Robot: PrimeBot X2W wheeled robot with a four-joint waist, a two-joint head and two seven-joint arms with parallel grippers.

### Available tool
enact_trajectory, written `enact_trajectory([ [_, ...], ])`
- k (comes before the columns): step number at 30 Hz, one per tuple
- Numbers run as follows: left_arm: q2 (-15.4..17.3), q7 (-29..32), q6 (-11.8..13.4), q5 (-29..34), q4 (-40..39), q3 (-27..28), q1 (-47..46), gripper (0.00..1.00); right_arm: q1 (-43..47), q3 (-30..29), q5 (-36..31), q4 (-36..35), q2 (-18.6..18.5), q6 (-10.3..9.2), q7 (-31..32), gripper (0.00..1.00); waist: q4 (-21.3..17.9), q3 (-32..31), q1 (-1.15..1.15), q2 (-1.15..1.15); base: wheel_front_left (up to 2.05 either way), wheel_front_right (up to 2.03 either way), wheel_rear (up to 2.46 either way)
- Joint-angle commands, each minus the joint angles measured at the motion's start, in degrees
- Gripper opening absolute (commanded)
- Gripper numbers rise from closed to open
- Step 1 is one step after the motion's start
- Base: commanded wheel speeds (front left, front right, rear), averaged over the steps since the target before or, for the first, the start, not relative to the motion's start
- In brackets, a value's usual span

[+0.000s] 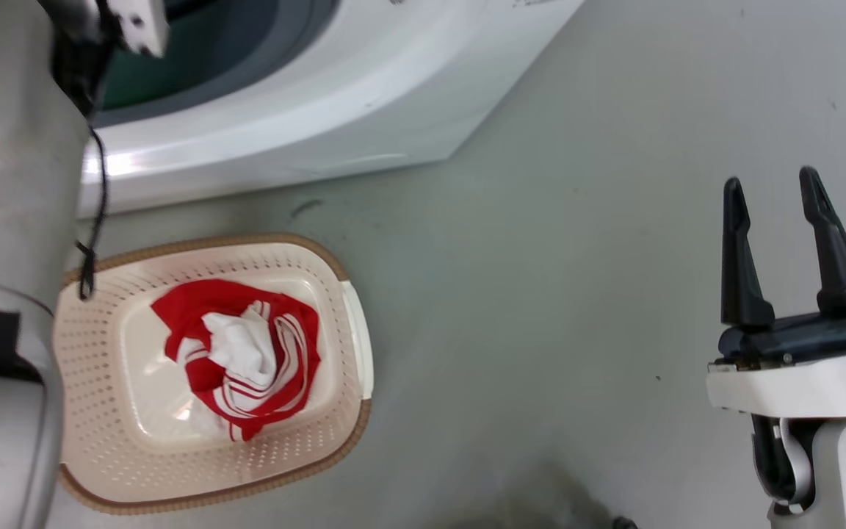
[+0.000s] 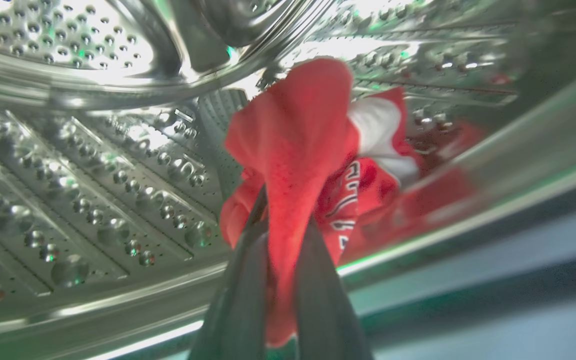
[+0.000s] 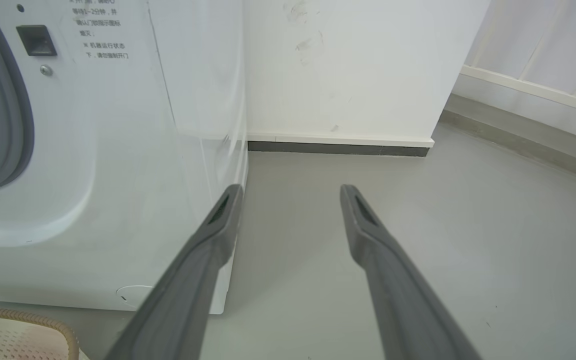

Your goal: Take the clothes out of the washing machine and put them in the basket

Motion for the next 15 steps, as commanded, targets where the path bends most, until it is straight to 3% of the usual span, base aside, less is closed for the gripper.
enact_trajectory([
  [1, -0.24, -1.36, 0.01, -0.51, -0.94, -0.68, 1.88, 0.00, 0.97, -0.28, -0.39, 0.14, 0.08, -0.04, -0.11, 1.00, 2.32, -3.41, 0.00, 0.00, 0.00, 0.00, 0.00],
  [15, -0.86, -15.91, -0.01, -6.92, -11.13, -8.05, 21.36, 0.00, 8.22, -2.74, -4.50, 1.19, 0.05, -0.04, -0.11, 1.00, 9.21, -17.54, 0.00, 0.00, 0.00, 0.00, 0.00],
])
